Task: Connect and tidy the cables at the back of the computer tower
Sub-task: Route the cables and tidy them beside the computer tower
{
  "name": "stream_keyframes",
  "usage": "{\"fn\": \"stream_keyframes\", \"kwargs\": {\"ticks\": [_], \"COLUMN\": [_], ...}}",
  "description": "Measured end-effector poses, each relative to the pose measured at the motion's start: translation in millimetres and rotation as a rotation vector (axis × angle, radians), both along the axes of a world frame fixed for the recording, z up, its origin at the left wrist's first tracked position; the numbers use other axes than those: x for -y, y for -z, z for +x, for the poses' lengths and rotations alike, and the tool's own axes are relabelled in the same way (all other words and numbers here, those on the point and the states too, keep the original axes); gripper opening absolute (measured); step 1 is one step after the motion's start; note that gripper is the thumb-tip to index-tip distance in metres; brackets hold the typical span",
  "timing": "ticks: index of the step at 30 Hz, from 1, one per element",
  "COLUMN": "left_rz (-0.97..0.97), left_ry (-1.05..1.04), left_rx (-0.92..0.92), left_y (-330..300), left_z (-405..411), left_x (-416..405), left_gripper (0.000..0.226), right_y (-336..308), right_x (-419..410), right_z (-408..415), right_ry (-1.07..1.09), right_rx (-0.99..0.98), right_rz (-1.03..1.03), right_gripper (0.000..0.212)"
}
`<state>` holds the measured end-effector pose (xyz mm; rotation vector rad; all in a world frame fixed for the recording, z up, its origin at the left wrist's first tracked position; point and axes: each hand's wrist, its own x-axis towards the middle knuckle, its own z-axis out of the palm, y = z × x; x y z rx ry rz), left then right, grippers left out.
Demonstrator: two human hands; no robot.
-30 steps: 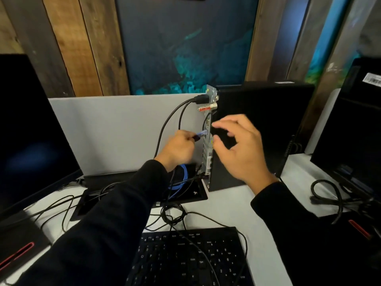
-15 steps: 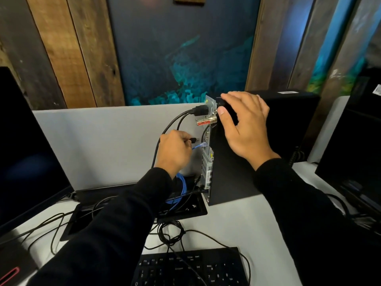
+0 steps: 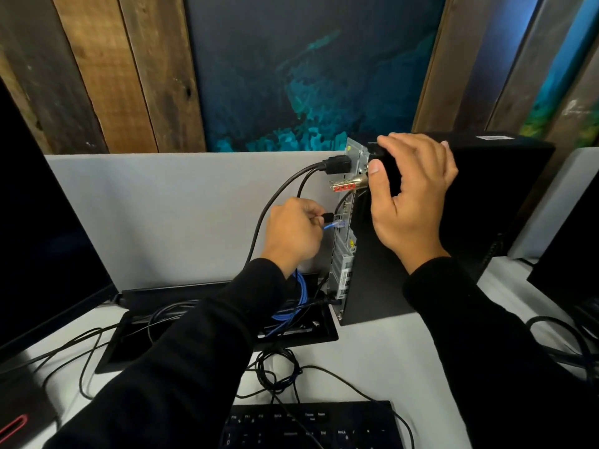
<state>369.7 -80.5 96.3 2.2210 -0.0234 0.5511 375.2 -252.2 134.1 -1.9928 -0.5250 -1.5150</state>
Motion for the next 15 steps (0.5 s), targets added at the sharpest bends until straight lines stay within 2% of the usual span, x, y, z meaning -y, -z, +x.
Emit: {"fn": "stream_keyframes", "kwargs": {"ticks": [7,15], "left_rz": [-0.090,-0.046], "left_ry": [0.029,0.030], "left_rx": [-0.053,-0.062], "left_y": [4,1], "left_z": [8,17], "left_x": [-1,-1], "left_gripper": [0.017,0.013], "right_y": [1,1], "right_x": [-6,-16], "right_z": [1,1], "right_ry": [0.011,0.042], "right_rx": [0.016,0.007], "right_rz": [0.033,0.085], "right_gripper": [0.030,0.036]}}
